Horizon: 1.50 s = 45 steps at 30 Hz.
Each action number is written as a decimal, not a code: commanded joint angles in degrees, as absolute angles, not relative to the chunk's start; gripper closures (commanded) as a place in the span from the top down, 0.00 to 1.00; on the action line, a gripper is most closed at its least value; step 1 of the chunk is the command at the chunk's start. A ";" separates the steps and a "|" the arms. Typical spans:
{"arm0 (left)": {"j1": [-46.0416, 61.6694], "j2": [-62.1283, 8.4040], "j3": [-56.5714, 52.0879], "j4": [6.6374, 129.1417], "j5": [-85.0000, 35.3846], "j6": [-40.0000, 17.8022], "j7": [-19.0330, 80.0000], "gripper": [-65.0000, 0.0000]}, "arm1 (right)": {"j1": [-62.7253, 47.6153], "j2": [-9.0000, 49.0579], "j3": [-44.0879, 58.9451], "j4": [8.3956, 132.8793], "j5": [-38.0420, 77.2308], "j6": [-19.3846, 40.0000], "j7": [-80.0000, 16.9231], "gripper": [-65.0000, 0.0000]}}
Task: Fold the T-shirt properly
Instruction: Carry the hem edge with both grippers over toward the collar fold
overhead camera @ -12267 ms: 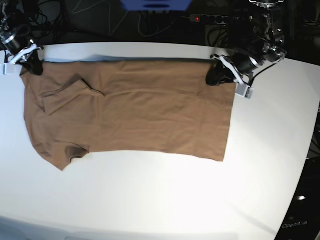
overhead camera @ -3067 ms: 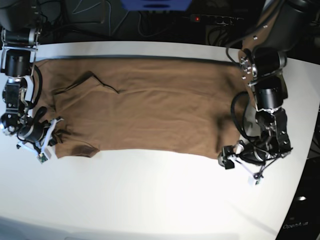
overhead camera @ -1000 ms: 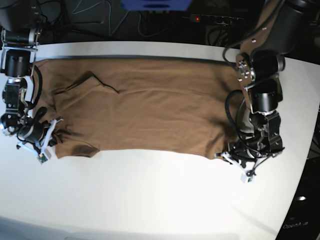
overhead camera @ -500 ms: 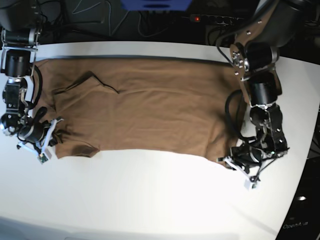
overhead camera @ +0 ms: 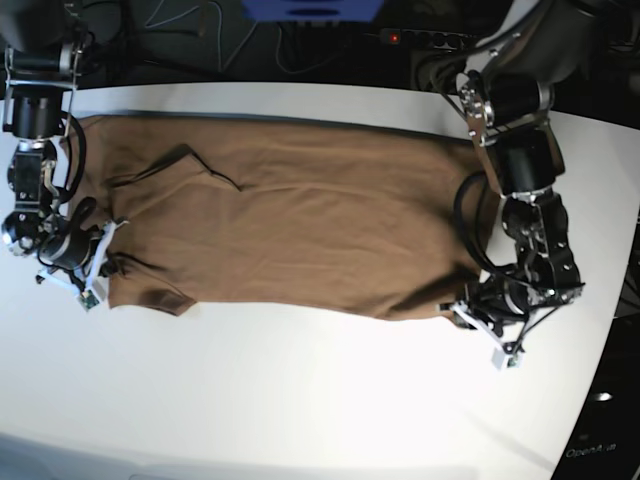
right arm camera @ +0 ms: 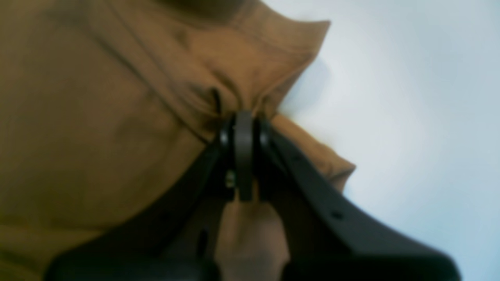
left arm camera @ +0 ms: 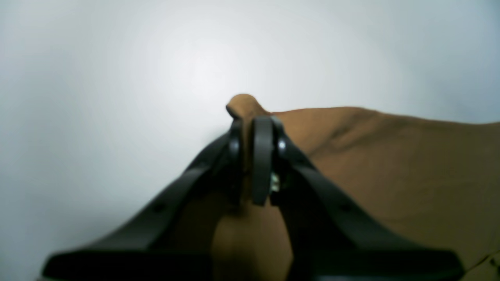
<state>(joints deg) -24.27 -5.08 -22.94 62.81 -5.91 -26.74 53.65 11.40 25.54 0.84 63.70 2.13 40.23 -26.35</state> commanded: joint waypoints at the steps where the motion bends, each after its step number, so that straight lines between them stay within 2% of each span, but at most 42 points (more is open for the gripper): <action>1: -25.36 -5.41 -22.90 65.01 -6.55 -26.86 52.88 0.05 | 11.91 26.59 1.27 66.07 2.86 40.00 -25.45 0.01; 14: -15.43 -5.41 -22.90 75.47 -9.10 -27.47 52.97 0.05 | -0.22 26.59 5.76 81.63 2.86 40.00 -25.54 0.01; 20: -12.53 -5.85 -22.90 81.89 -14.11 -27.47 57.10 0.05 | -5.14 26.68 9.01 89.36 2.86 40.00 -25.71 0.01; 35: -4.18 -5.58 -22.90 96.57 -14.29 -27.56 61.32 0.05 | -17.80 26.51 17.45 103.34 2.86 40.00 -25.27 0.01; 45: 2.68 -5.58 -22.90 104.57 -14.37 -27.56 61.32 0.05 | -22.55 21.41 25.45 107.12 2.77 40.00 -25.19 0.01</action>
